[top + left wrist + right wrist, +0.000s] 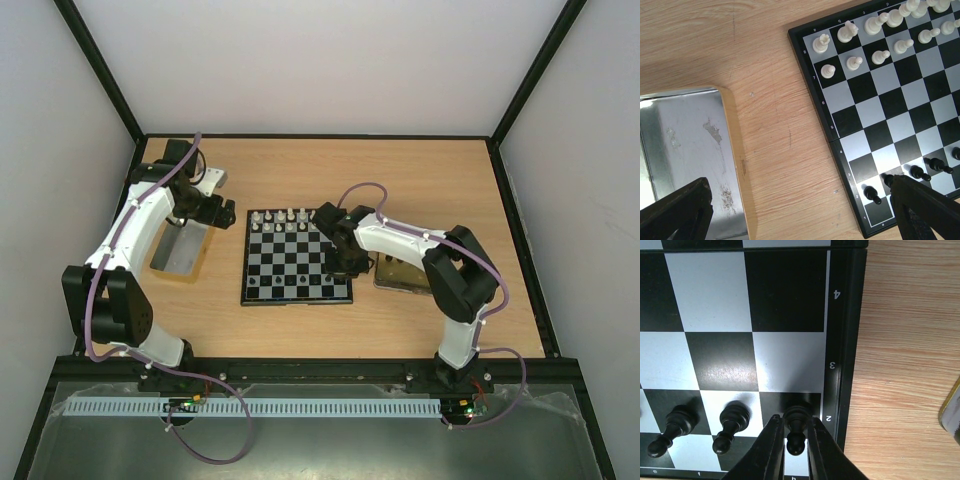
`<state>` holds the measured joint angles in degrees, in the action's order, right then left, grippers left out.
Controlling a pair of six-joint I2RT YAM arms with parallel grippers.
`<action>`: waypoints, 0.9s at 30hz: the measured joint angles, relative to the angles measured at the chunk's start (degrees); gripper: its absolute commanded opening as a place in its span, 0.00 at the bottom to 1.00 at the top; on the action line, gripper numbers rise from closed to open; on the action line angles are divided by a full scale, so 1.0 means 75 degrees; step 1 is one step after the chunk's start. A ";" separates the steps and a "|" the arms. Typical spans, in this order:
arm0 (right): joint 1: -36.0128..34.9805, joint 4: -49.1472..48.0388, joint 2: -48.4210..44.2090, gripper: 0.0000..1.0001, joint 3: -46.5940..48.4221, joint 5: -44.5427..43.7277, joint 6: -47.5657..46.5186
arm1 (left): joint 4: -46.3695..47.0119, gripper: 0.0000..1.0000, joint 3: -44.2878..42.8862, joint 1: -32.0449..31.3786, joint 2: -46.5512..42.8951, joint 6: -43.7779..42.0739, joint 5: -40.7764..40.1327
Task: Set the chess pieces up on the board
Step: Place the chess piece on the chessboard.
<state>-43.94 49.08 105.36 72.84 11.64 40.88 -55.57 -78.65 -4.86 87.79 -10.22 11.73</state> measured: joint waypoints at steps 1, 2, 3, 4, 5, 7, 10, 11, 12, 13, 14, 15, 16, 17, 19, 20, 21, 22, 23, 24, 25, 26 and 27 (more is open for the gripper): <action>0.0000 0.0000 0.0006 0.13 0.0000 0.0000 -0.0006 | 0.0000 0.97 0.0000 0.0000 0.0000 0.0000 -0.0003; 0.0000 0.0000 0.0012 0.14 0.0003 0.0000 -0.0020 | 0.0000 0.96 0.0000 0.0000 0.0000 0.0000 0.0000; 0.0000 -0.0003 0.0020 0.14 0.0003 -0.0003 -0.0035 | 0.0000 0.96 0.0000 0.0000 0.0000 0.0000 0.0000; 0.0000 -0.0006 0.0029 0.14 0.0006 0.0000 -0.0050 | 0.0000 0.97 0.0000 0.0000 0.0000 0.0000 0.0000; 0.0000 -0.0009 0.0038 0.14 0.0009 0.0000 -0.0055 | 0.0000 0.97 0.0000 0.0000 0.0000 0.0000 0.0000; 0.0000 -0.0012 0.0070 0.14 0.0029 0.0003 -0.0079 | 0.0000 0.97 0.0000 0.0000 0.0000 0.0000 0.0000; 0.0000 -0.0017 0.0125 0.14 0.0082 0.0009 -0.0090 | 0.0000 0.97 0.0000 0.0000 0.0000 0.0000 -0.0003; 0.0000 -0.0020 0.0134 0.14 0.0090 0.0012 -0.0099 | 0.0000 0.97 0.0000 0.0000 0.0000 0.0000 -0.0003; 0.0000 -0.0020 0.0140 0.14 0.0099 0.0009 -0.0108 | 0.0000 0.97 0.0000 0.0000 0.0000 0.0000 0.0000; 0.0000 -0.0020 0.0143 0.14 0.0102 0.0012 -0.0111 | 0.0000 0.97 0.0000 0.0000 0.0000 0.0000 -0.0003; 0.0000 -0.0017 0.0152 0.14 0.0111 0.0012 -0.0114 | 0.0000 0.97 0.0000 0.0000 0.0000 0.0000 -0.0003; -0.0003 -0.0017 0.0154 0.14 0.0117 0.0012 -0.0114 | 0.0003 0.96 0.0000 0.0000 0.0000 0.0000 -0.0003; -0.0003 -0.0017 0.0154 0.14 0.0119 0.0009 -0.0117 | 0.0000 0.96 0.0000 0.0000 0.0000 0.0000 -0.0003; -0.0003 -0.0017 0.0154 0.14 0.0122 0.0009 -0.0119 | 0.0000 0.96 0.0000 0.0000 0.0000 0.0000 -0.0003; -0.0003 -0.0017 0.0154 0.14 0.0125 0.0006 -0.0125 | 0.0000 0.97 0.0000 0.0000 0.0000 0.0000 -0.0003; 0.0000 -0.0017 0.0154 0.14 0.0125 0.0006 -0.0128 | 0.0000 0.96 0.0000 0.0000 0.0000 0.0000 -0.0003; -0.0003 -0.0017 0.0154 0.14 0.0125 0.0006 -0.0131 | 0.0000 0.97 0.0000 0.0000 0.0000 0.0000 -0.0003; -0.0003 -0.0017 0.0154 0.14 0.0125 0.0006 -0.0131 | 0.0000 0.97 0.0000 0.0000 0.0000 0.0000 0.0000; -0.0003 -0.0017 0.0154 0.14 0.0125 0.0006 -0.0134 | 0.0000 0.96 0.0000 0.0000 0.0000 0.0000 0.0000; -0.0003 -0.0017 0.0154 0.14 0.0125 0.0006 -0.0134 | 0.0000 0.97 0.0000 0.0000 0.0000 0.0000 0.0000; -0.0003 -0.0017 0.0154 0.14 0.0125 0.0006 -0.0134 | 0.0003 0.97 0.0000 0.0000 0.0000 0.0000 0.0000; -0.0003 -0.0017 0.0154 0.14 0.0125 0.0006 -0.0134 | 0.0000 0.97 0.0000 0.0000 0.0000 0.0000 0.0000; -0.0003 -0.0017 0.0154 0.14 0.0125 0.0006 -0.0134 | 0.0000 0.97 0.0000 0.0000 0.0000 0.0000 0.0000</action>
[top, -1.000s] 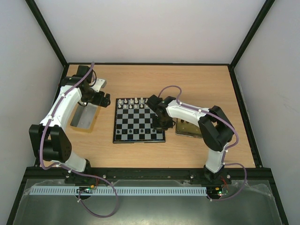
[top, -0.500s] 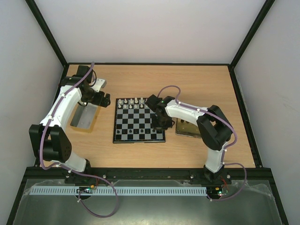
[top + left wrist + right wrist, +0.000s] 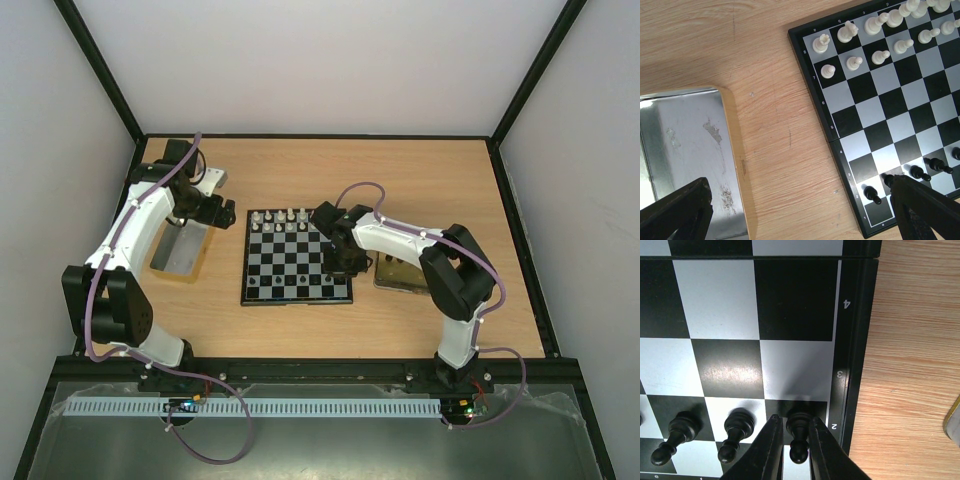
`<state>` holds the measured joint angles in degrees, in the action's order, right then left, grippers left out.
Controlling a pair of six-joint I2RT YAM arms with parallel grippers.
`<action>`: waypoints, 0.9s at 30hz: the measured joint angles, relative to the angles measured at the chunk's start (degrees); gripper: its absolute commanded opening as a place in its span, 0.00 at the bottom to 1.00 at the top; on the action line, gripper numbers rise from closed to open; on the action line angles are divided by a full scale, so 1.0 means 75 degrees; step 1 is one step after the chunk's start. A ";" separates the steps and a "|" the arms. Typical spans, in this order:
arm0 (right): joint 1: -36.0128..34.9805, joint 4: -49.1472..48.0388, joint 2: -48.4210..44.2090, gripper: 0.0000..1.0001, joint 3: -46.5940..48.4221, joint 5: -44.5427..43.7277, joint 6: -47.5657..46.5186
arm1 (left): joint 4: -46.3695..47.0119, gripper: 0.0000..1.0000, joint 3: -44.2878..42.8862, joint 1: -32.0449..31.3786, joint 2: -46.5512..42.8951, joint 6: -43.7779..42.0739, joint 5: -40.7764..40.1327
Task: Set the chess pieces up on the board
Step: Place the chess piece on the chessboard.
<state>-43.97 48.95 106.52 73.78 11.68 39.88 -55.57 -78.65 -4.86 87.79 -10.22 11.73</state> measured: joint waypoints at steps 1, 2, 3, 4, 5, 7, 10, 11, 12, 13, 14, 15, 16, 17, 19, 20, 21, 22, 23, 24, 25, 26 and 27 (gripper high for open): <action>0.0003 0.0000 0.0000 0.14 0.0000 -0.0003 0.0000 | 0.0000 0.97 0.0000 0.0000 0.0000 0.0000 0.0000; 0.0003 0.0000 0.0000 0.14 0.0000 -0.0003 0.0000 | 0.0000 0.97 0.0000 0.0000 0.0000 0.0000 0.0000; 0.0003 0.0000 0.0000 0.14 0.0000 -0.0006 0.0000 | 0.0000 0.97 0.0000 0.0000 0.0000 0.0000 0.0000; 0.0000 0.0000 0.0000 0.15 0.0000 -0.0009 0.0000 | 0.0000 0.97 0.0000 0.0000 0.0000 0.0000 0.0000; 0.0003 0.0000 0.0000 0.15 0.0000 -0.0012 -0.0003 | 0.0000 0.97 0.0000 0.0000 0.0000 0.0000 0.0000; 0.0003 0.0000 0.0000 0.16 0.0000 -0.0015 -0.0003 | 0.0000 0.97 0.0000 0.0000 0.0000 0.0000 0.0000; 0.0003 0.0003 0.0009 0.17 0.0003 -0.0038 -0.0009 | 0.0003 0.97 0.0012 0.0000 0.0000 0.0000 0.0000; 0.0003 0.0006 0.0020 0.17 0.0015 -0.0044 -0.0017 | 0.0003 0.97 0.0020 0.0000 0.0000 0.0000 -0.0003; 0.0003 0.0017 0.0052 0.17 0.0052 -0.0052 -0.0029 | 0.0009 0.97 0.0041 0.0000 0.0000 0.0000 -0.0003; 0.0003 0.0023 0.0093 0.17 0.0105 -0.0064 -0.0035 | 0.0012 0.97 0.0061 0.0000 0.0000 0.0000 -0.0003; 0.0003 0.0020 0.0134 0.17 0.0154 -0.0079 -0.0055 | 0.0023 0.97 0.0087 0.0000 -0.0003 -0.0003 -0.0003; 0.0003 0.0032 0.0172 0.17 0.0204 -0.0096 -0.0067 | 0.0023 0.97 0.0105 0.0000 -0.0003 0.0000 -0.0003; 0.0003 0.0029 0.0213 0.17 0.0245 -0.0111 -0.0087 | 0.0032 0.97 0.0119 0.0003 -0.0003 -0.0003 -0.0006; 0.0003 0.0029 0.0242 0.17 0.0271 -0.0125 -0.0096 | 0.0035 0.97 0.0131 0.0003 -0.0006 0.0000 -0.0009; 0.0003 0.0035 0.0289 0.17 0.0315 -0.0157 -0.0128 | 0.0050 0.97 0.0140 0.0003 -0.0017 0.0000 -0.0017; 0.0003 0.0038 0.0306 0.17 0.0341 -0.0172 -0.0146 | 0.0052 0.97 0.0143 0.0003 -0.0026 -0.0003 -0.0023; 0.0003 0.0038 0.0315 0.17 0.0356 -0.0187 -0.0163 | 0.0052 0.97 0.0146 0.0003 -0.0044 0.0000 -0.0023; 0.0003 0.0041 0.0323 0.17 0.0364 -0.0198 -0.0181 | 0.0052 0.97 0.0146 0.0003 -0.0064 0.0000 -0.0023; 0.0003 0.0064 0.0344 0.17 0.0396 -0.0216 -0.0201 | 0.0052 0.97 0.0146 0.0003 -0.0079 0.0000 -0.0023; 0.0003 0.0070 0.0361 0.17 0.0431 -0.0233 -0.0221 | 0.0052 0.97 0.0146 0.0003 -0.0087 -0.0003 -0.0023; 0.0006 0.0070 0.0388 0.17 0.0472 -0.0259 -0.0242 | 0.0055 0.97 0.0146 0.0003 -0.0093 0.0000 -0.0026; 0.0009 0.0067 0.0399 0.17 0.0495 -0.0274 -0.0262 | 0.0055 0.97 0.0146 0.0003 -0.0093 0.0000 -0.0026; 0.0012 0.0070 0.0402 0.16 0.0504 -0.0291 -0.0283 | 0.0055 0.97 0.0146 0.0003 -0.0093 0.0000 -0.0026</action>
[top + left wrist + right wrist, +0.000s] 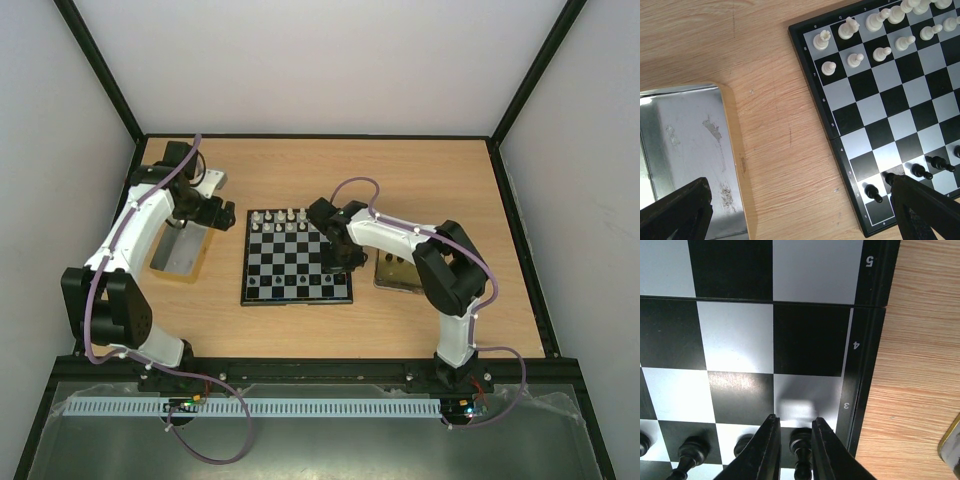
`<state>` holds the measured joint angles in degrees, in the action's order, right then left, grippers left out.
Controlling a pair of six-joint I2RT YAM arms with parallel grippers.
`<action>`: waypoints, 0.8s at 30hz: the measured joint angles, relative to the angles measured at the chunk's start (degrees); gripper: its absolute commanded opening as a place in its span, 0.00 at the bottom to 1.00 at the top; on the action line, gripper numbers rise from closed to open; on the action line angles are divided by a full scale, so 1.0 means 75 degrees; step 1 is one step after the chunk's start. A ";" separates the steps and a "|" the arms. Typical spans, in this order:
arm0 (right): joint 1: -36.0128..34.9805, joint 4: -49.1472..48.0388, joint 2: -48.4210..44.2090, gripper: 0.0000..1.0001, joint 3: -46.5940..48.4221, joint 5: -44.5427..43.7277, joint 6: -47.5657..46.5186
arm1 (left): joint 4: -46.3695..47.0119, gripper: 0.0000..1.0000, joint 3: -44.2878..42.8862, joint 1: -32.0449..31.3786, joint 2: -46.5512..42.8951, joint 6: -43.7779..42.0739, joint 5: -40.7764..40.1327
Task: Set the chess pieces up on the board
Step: Place the chess piece on the chessboard.
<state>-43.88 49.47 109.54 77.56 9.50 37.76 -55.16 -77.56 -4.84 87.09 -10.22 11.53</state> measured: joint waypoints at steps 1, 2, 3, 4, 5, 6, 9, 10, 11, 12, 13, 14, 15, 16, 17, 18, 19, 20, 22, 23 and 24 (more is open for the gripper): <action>0.0006 0.0003 0.0000 0.16 0.0003 -0.0012 -0.0015 | 0.0000 0.97 0.0000 0.0000 0.0000 0.0000 0.0000; 0.0006 0.0000 0.0000 0.16 0.0006 -0.0026 -0.0032 | 0.0000 0.97 0.0000 0.0000 0.0000 0.0000 0.0000; 0.0009 0.0003 0.0000 0.16 0.0006 -0.0029 -0.0035 | 0.0000 0.97 0.0000 0.0003 0.0000 0.0000 0.0000; 0.0012 0.0000 0.0000 0.16 0.0003 -0.0032 -0.0038 | 0.0000 0.97 0.0000 0.0003 0.0000 0.0000 0.0000; 0.0015 0.0000 0.0000 0.16 0.0003 -0.0029 -0.0038 | 0.0000 0.97 0.0000 0.0003 0.0000 0.0000 0.0000; 0.0015 -0.0003 0.0000 0.15 0.0000 -0.0029 -0.0038 | 0.0003 0.97 0.0000 0.0003 0.0000 0.0000 0.0000; 0.0020 -0.0009 0.0000 0.13 -0.0041 -0.0023 -0.0038 | 0.0003 0.97 0.0000 0.0003 0.0000 0.0000 0.0000; 0.0020 -0.0009 0.0000 0.12 -0.0067 -0.0023 -0.0035 | 0.0003 0.97 0.0000 0.0003 0.0000 0.0000 0.0000; 0.0020 -0.0012 0.0000 0.12 -0.0105 -0.0020 -0.0038 | 0.0003 0.97 0.0000 0.0003 0.0000 0.0000 0.0000; 0.0020 -0.0012 0.0000 0.11 -0.0131 -0.0020 -0.0035 | 0.0003 0.97 0.0000 0.0003 0.0000 0.0000 0.0000; 0.0020 -0.0015 0.0000 0.11 -0.0172 -0.0017 -0.0038 | 0.0003 0.97 0.0000 0.0003 0.0000 0.0000 0.0000; 0.0020 -0.0015 0.0000 0.11 -0.0207 -0.0009 -0.0035 | 0.0003 0.97 0.0000 0.0006 0.0000 0.0000 0.0000; 0.0020 -0.0015 -0.0003 0.11 -0.0213 -0.0006 -0.0035 | 0.0006 0.97 0.0000 0.0006 0.0000 0.0000 0.0000; 0.0020 -0.0017 -0.0006 0.10 -0.0216 -0.0003 -0.0035 | 0.0003 0.97 0.0000 0.0006 0.0000 0.0000 0.0000; 0.0020 -0.0017 -0.0006 0.10 -0.0219 0.0000 -0.0035 | 0.0006 0.97 0.0000 0.0006 0.0000 0.0000 0.0000; 0.0020 -0.0020 -0.0012 0.10 -0.0227 0.0000 -0.0035 | 0.0006 0.97 0.0000 0.0006 0.0000 0.0000 0.0000; 0.0020 -0.0038 -0.0023 0.10 -0.0242 0.0003 -0.0035 | 0.0006 0.97 0.0000 0.0006 0.0000 0.0000 0.0000; 0.0020 -0.0052 -0.0041 0.10 -0.0265 0.0003 -0.0035 | 0.0006 0.97 0.0000 0.0003 0.0000 0.0000 0.0000; 0.0020 -0.0079 -0.0079 0.10 -0.0318 0.0009 -0.0029 | 0.0009 0.97 0.0000 0.0006 0.0000 0.0000 0.0000; 0.0020 -0.0090 -0.0105 0.10 -0.0350 0.0026 -0.0029 | 0.0009 0.97 0.0000 0.0006 0.0000 0.0000 0.0000; 0.0020 -0.0096 -0.0119 0.10 -0.0370 0.0032 -0.0026 | 0.0009 0.97 0.0000 0.0006 0.0000 0.0000 0.0000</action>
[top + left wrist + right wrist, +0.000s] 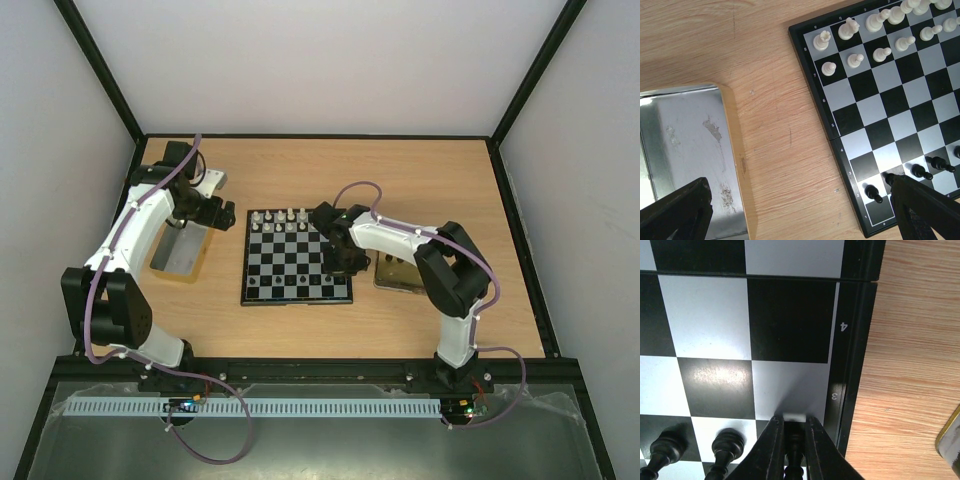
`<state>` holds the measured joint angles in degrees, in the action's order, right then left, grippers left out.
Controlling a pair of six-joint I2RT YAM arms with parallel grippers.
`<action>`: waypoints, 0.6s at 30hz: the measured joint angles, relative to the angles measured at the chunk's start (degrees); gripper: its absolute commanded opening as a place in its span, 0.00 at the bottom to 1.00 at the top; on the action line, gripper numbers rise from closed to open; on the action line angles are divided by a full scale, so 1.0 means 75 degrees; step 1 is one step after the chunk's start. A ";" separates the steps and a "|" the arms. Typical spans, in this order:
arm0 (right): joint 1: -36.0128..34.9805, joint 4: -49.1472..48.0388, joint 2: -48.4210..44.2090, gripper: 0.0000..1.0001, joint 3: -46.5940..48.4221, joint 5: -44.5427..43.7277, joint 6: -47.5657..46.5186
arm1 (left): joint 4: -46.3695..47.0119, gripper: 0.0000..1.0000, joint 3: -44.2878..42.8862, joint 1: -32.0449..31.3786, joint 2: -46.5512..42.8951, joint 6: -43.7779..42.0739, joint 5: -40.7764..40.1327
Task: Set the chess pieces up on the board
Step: Place the chess piece on the chessboard.
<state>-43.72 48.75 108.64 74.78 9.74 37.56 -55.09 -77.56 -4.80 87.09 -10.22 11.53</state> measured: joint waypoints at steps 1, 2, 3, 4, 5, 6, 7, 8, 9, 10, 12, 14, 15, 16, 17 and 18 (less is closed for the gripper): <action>0.0000 -0.0012 -0.0015 0.10 -0.0029 0.0009 0.0000 | 0.0003 0.97 0.0000 0.0000 0.0000 0.0000 0.0000; 0.0000 -0.0020 -0.0038 0.10 -0.0058 0.0029 0.0000 | 0.0003 0.97 0.0000 0.0000 0.0000 0.0000 0.0000; 0.0000 -0.0026 -0.0058 0.10 -0.0079 0.0041 0.0003 | 0.0006 0.97 0.0000 0.0000 0.0000 0.0000 0.0000; 0.0000 -0.0035 -0.0073 0.10 -0.0099 0.0052 0.0006 | 0.0009 0.97 0.0000 0.0000 0.0000 0.0000 0.0000; 0.0000 -0.0038 -0.0085 0.10 -0.0119 0.0061 0.0012 | 0.0012 0.97 0.0000 0.0000 0.0000 0.0000 0.0000; 0.0000 -0.0047 -0.0102 0.10 -0.0146 0.0070 0.0017 | 0.0012 0.97 0.0000 0.0000 0.0000 0.0000 -0.0003; 0.0000 -0.0050 -0.0114 0.10 -0.0163 0.0079 0.0020 | 0.0015 0.97 0.0000 -0.0003 0.0000 0.0000 -0.0003; 0.0000 -0.0052 -0.0122 0.10 -0.0175 0.0087 0.0023 | 0.0015 0.97 0.0000 0.0000 0.0000 0.0000 0.0000; 0.0000 -0.0055 -0.0125 0.10 -0.0178 0.0090 0.0023 | 0.0015 0.97 0.0000 -0.0003 0.0000 0.0000 0.0000; 0.0000 -0.0058 -0.0125 0.10 -0.0178 0.0093 0.0023 | 0.0015 0.97 0.0000 0.0000 0.0000 0.0000 0.0000; 0.0000 -0.0058 -0.0125 0.10 -0.0178 0.0093 0.0023 | 0.0015 0.97 0.0000 0.0000 0.0000 0.0000 0.0000; 0.0000 -0.0058 -0.0125 0.10 -0.0178 0.0093 0.0020 | 0.0015 0.97 0.0000 0.0000 0.0000 0.0000 0.0000; 0.0000 -0.0058 -0.0125 0.10 -0.0178 0.0093 0.0023 | 0.0015 0.97 0.0000 -0.0003 0.0000 0.0000 0.0000; 0.0000 -0.0058 -0.0125 0.10 -0.0178 0.0093 0.0023 | 0.0017 0.97 0.0000 0.0000 0.0000 0.0000 0.0000; 0.0000 -0.0058 -0.0125 0.10 -0.0175 0.0093 0.0020 | 0.0015 0.97 0.0000 0.0000 0.0000 0.0000 0.0000; 0.0000 -0.0055 -0.0125 0.10 -0.0172 0.0093 0.0020 | 0.0015 0.97 0.0000 0.0000 0.0000 0.0000 0.0000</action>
<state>-43.72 48.34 107.70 73.49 10.44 37.71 -54.98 -77.56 -4.80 87.09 -10.22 11.53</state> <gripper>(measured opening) 0.100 0.968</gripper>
